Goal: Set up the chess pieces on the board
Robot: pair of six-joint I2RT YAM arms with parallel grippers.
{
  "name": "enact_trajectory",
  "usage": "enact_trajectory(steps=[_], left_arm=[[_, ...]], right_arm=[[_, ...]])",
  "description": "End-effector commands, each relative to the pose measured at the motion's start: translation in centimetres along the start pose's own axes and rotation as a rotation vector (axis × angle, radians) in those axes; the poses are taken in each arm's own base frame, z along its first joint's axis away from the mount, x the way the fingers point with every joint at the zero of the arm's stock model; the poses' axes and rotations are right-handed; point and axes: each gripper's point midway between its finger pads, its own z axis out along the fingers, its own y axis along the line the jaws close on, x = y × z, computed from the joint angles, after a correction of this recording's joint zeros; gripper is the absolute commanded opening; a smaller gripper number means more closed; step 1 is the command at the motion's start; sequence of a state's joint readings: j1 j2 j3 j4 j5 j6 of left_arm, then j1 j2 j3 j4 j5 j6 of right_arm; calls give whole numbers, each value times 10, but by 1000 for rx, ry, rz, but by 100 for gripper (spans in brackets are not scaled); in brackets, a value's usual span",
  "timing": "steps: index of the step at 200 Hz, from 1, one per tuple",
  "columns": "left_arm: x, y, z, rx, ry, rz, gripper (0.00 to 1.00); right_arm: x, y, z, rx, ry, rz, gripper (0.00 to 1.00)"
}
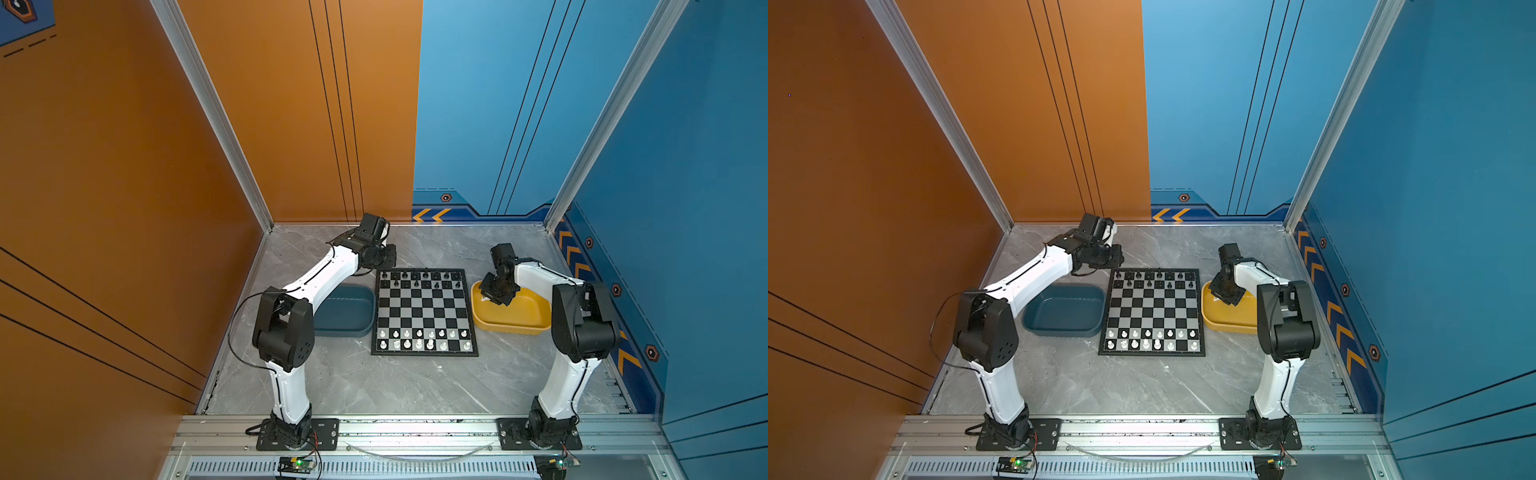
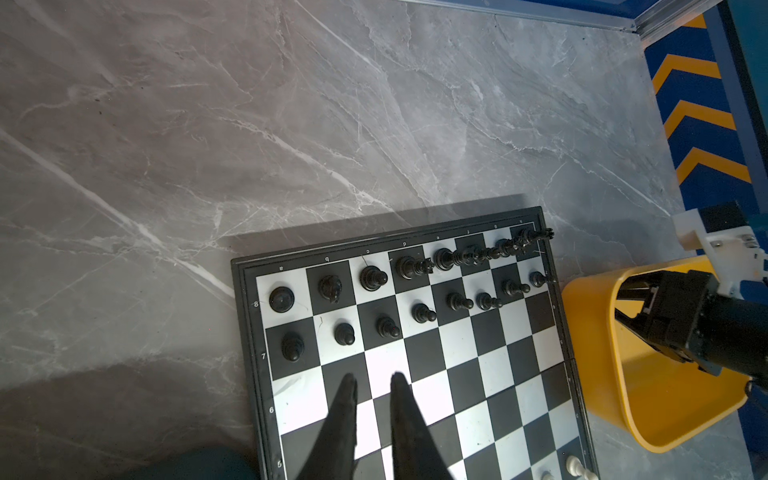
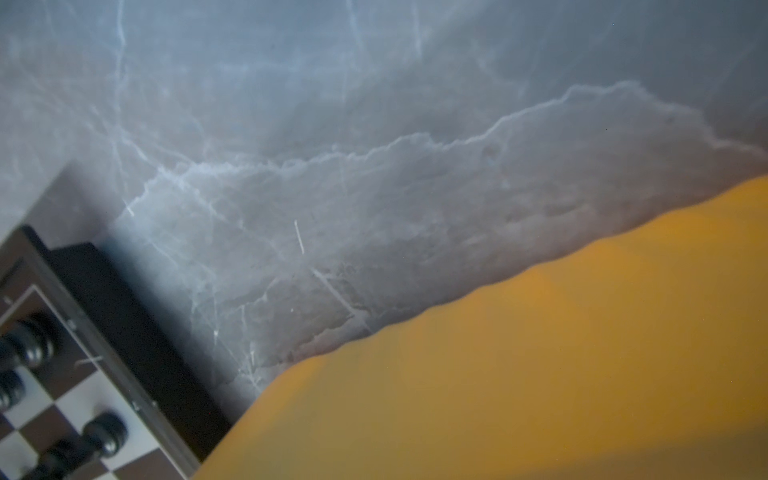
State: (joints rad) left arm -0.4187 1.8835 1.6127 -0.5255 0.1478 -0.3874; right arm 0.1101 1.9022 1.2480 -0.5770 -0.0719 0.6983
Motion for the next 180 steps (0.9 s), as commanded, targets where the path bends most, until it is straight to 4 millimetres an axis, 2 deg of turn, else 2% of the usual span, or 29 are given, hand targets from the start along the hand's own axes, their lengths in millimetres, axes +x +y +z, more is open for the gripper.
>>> enact_trajectory(steps=[1, 64, 96, 180], left_arm=[[0, 0, -5, 16, -3, -14, 18], [-1, -2, -7, 19, -6, -14, 18], [-1, -2, -7, 19, -8, -14, 18], [-5, -7, -8, 32, -13, -12, 18]], right_arm=[[30, -23, 9, 93, 140, -82, 26], [34, -17, 6, 125, 166, -239, 23], [32, -14, 5, 152, 159, -303, 27], [38, -11, 1, 136, 127, -237, 33]])
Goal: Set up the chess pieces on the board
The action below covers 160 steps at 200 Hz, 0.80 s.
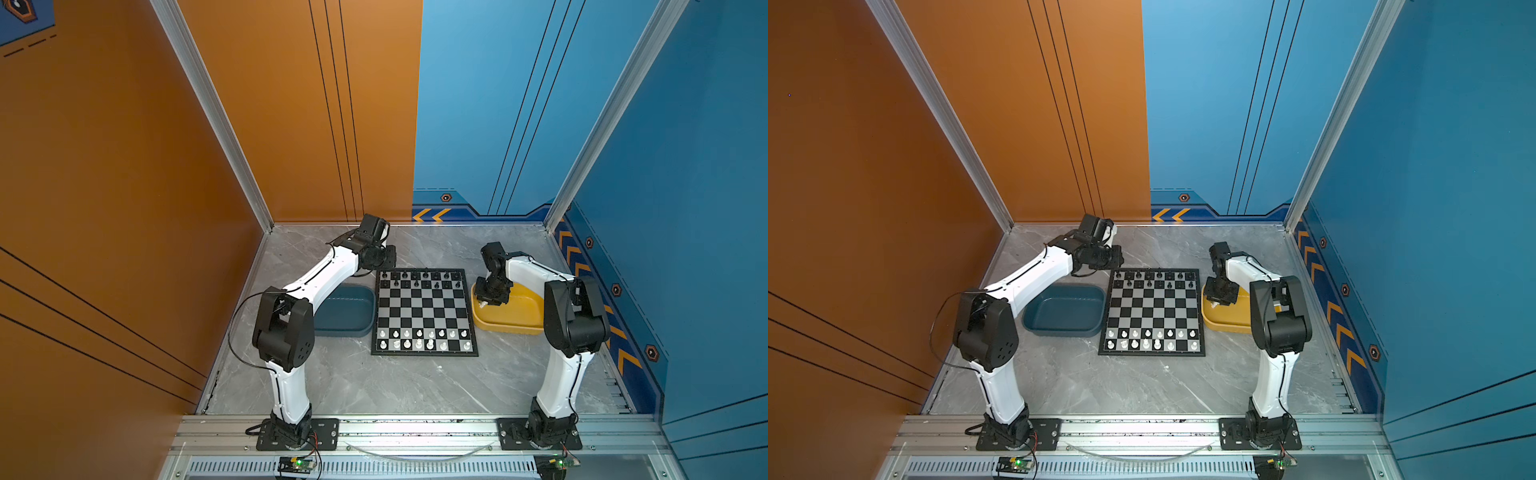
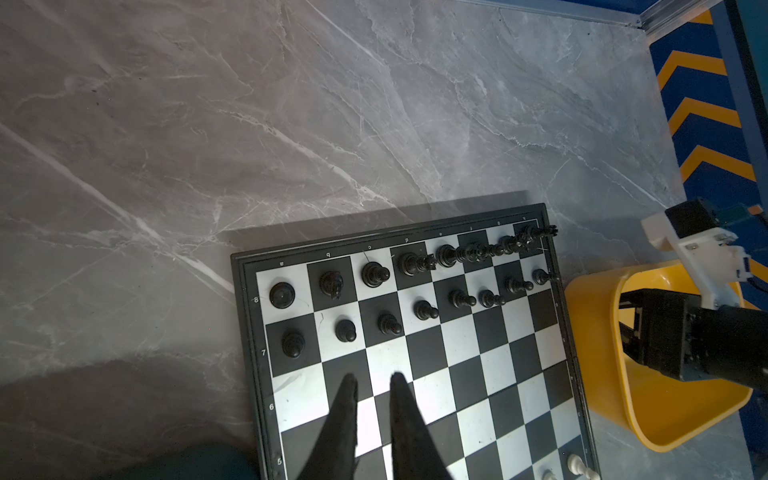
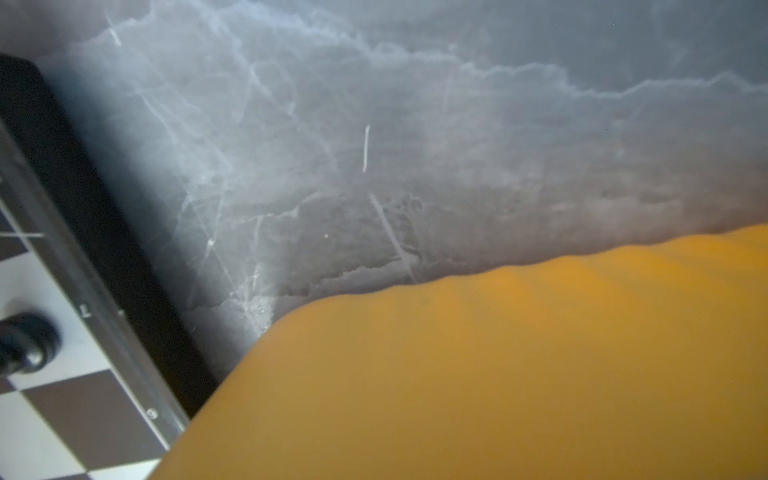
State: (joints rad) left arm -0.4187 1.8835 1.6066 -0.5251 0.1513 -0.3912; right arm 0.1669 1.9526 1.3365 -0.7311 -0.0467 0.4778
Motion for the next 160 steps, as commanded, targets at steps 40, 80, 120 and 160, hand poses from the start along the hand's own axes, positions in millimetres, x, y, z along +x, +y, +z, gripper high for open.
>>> enact_trajectory(steps=[40, 80, 120, 160], left_arm=[[-8, -9, -9, 38, -19, -5, 18], [-7, -10, -8, 41, -16, -5, 18], [-6, -9, -7, 37, -14, -7, 18], [-6, -8, -7, 36, -14, -10, 18]], right_arm=[[26, -16, 5, 58, 25, 115, 34], [27, -22, 5, 69, -7, 173, 34], [24, -23, 11, 73, -6, 178, 35], [17, -24, 11, 68, -14, 178, 34]])
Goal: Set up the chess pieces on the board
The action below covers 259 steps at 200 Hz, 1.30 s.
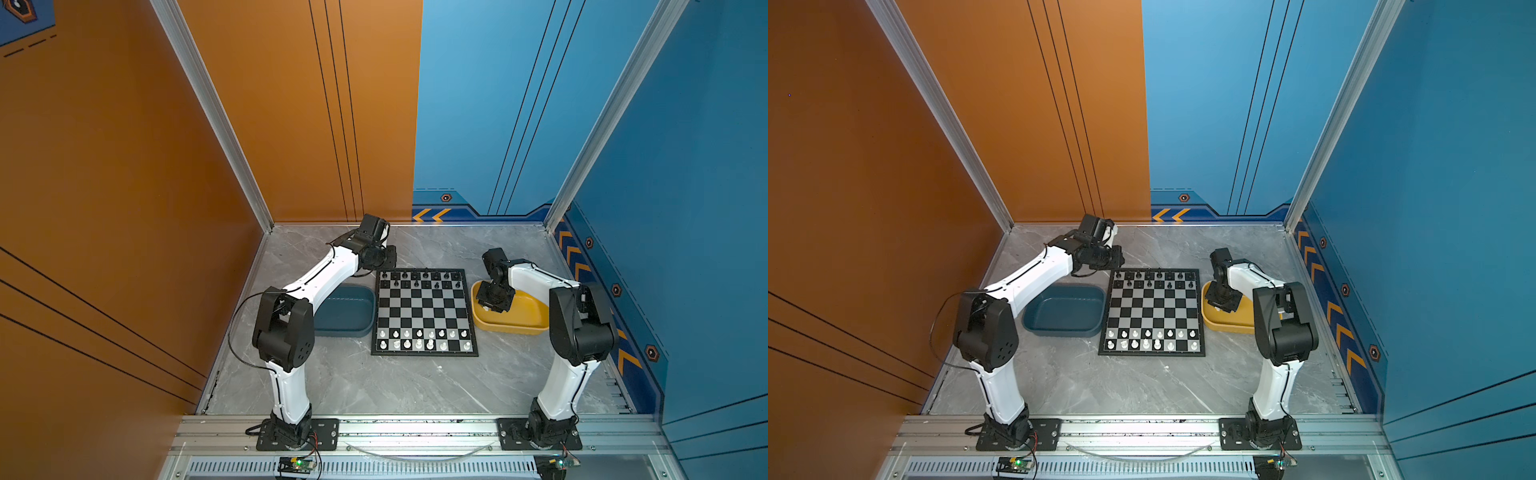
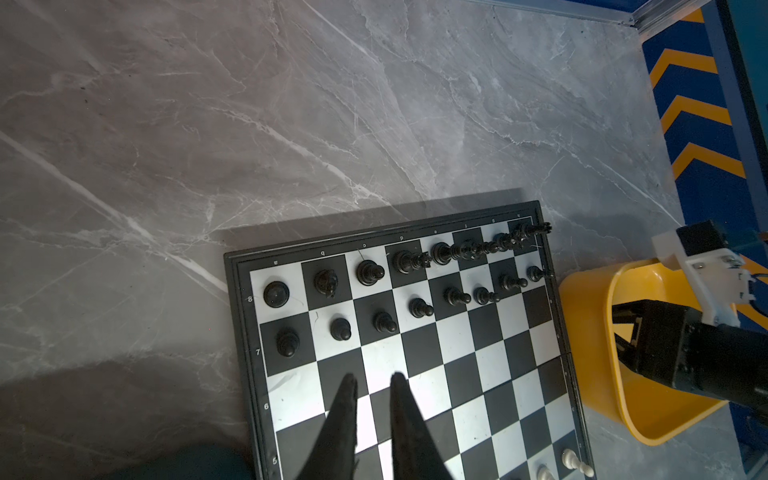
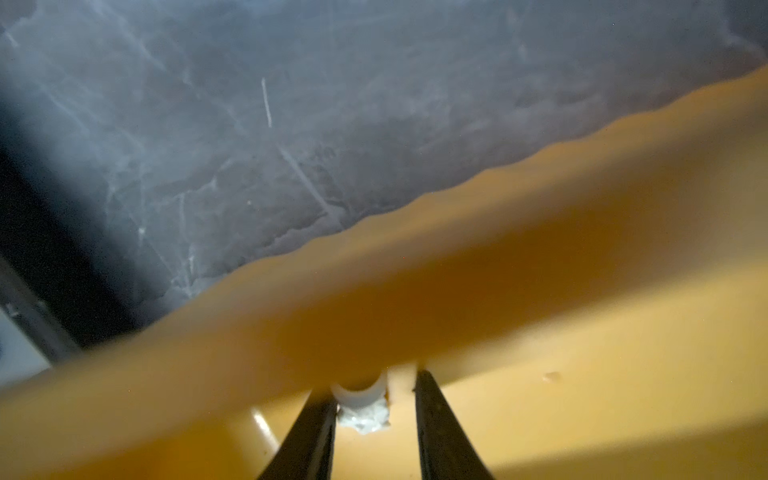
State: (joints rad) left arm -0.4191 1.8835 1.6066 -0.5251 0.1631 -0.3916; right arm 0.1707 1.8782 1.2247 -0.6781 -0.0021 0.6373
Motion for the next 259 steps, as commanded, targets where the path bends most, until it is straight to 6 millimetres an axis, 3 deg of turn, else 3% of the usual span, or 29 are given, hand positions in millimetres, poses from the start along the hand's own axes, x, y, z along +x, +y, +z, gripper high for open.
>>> enact_trajectory(steps=[1, 101, 178, 239, 259], left_arm=[[-7, -6, -7, 24, -18, -10, 18], [-7, -8, -7, 28, -17, -14, 18], [-7, -10, -6, 31, -18, -13, 18], [-8, -16, -12, 45, -26, -1, 18], [-9, -21, -16, 58, -31, 13, 18]], right_arm=[[3, -11, 13, 42, 21, 21, 34], [-3, -4, 23, 0, 41, -3, 33], [0, -2, 27, -15, 57, 0, 16], [-5, 0, 9, -33, 24, 1, 0], [-6, 0, -1, -44, 8, 4, 0]])
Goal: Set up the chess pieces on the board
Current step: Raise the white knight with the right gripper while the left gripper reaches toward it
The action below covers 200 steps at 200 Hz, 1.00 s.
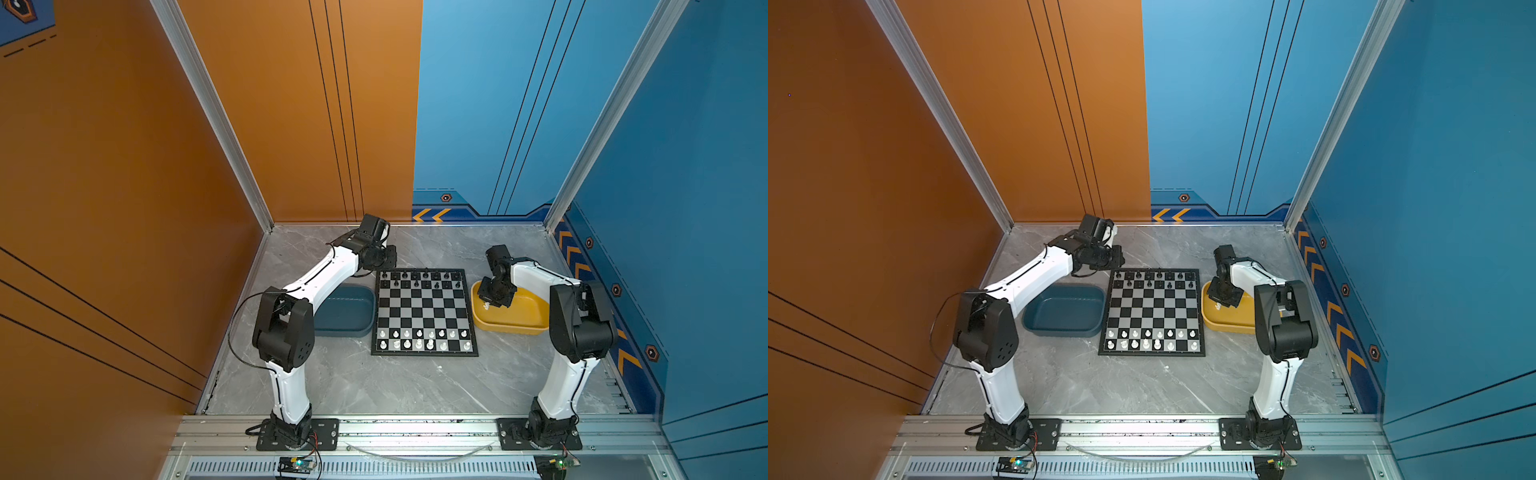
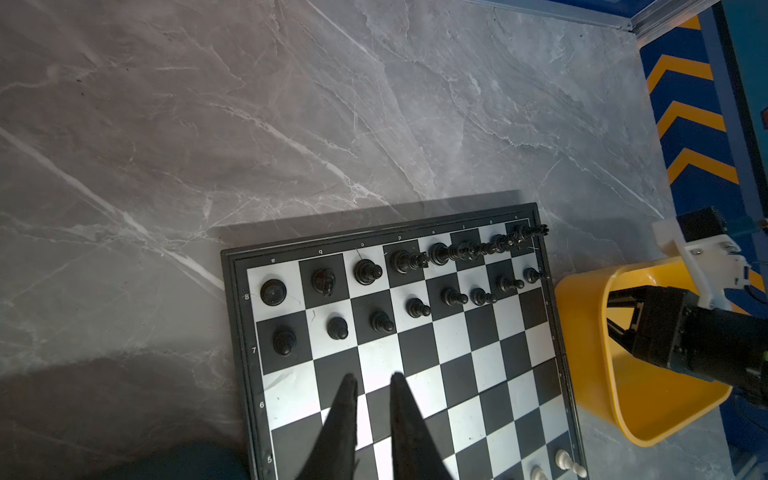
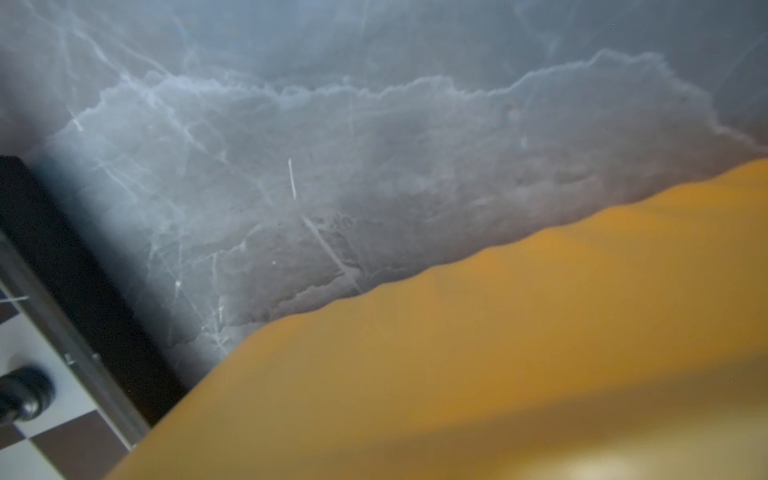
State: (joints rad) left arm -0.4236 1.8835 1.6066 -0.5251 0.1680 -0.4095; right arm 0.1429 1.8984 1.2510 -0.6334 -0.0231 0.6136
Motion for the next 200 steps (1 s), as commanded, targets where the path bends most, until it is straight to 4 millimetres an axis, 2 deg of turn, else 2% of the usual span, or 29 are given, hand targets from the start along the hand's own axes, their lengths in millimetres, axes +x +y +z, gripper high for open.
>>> enact_trajectory(steps=[1, 44, 89, 132, 147, 167, 200], left_arm=[[-10, -18, -17, 52, -35, 28, 18], [-10, -37, -29, 88, -56, 96, 19], [-9, -71, -45, 221, -129, 164, 20], [-3, -124, -60, 452, -222, 233, 22], [2, -147, -66, 560, -260, 256, 28], [14, -174, -71, 684, -293, 291, 32], [40, -210, -77, 783, -311, 373, 34]], right_arm=[[12, -5, -4, -2, 38, 1, 0], [7, -3, -31, -41, -8, 24, 0], [3, -6, -63, -97, -77, 69, 0], [-7, 0, -101, -180, -167, 108, 0], [-9, 3, -114, -213, -196, 122, 0], [-11, 5, -133, -254, -238, 136, 0], [-9, 1, -158, -299, -294, 154, 0]])
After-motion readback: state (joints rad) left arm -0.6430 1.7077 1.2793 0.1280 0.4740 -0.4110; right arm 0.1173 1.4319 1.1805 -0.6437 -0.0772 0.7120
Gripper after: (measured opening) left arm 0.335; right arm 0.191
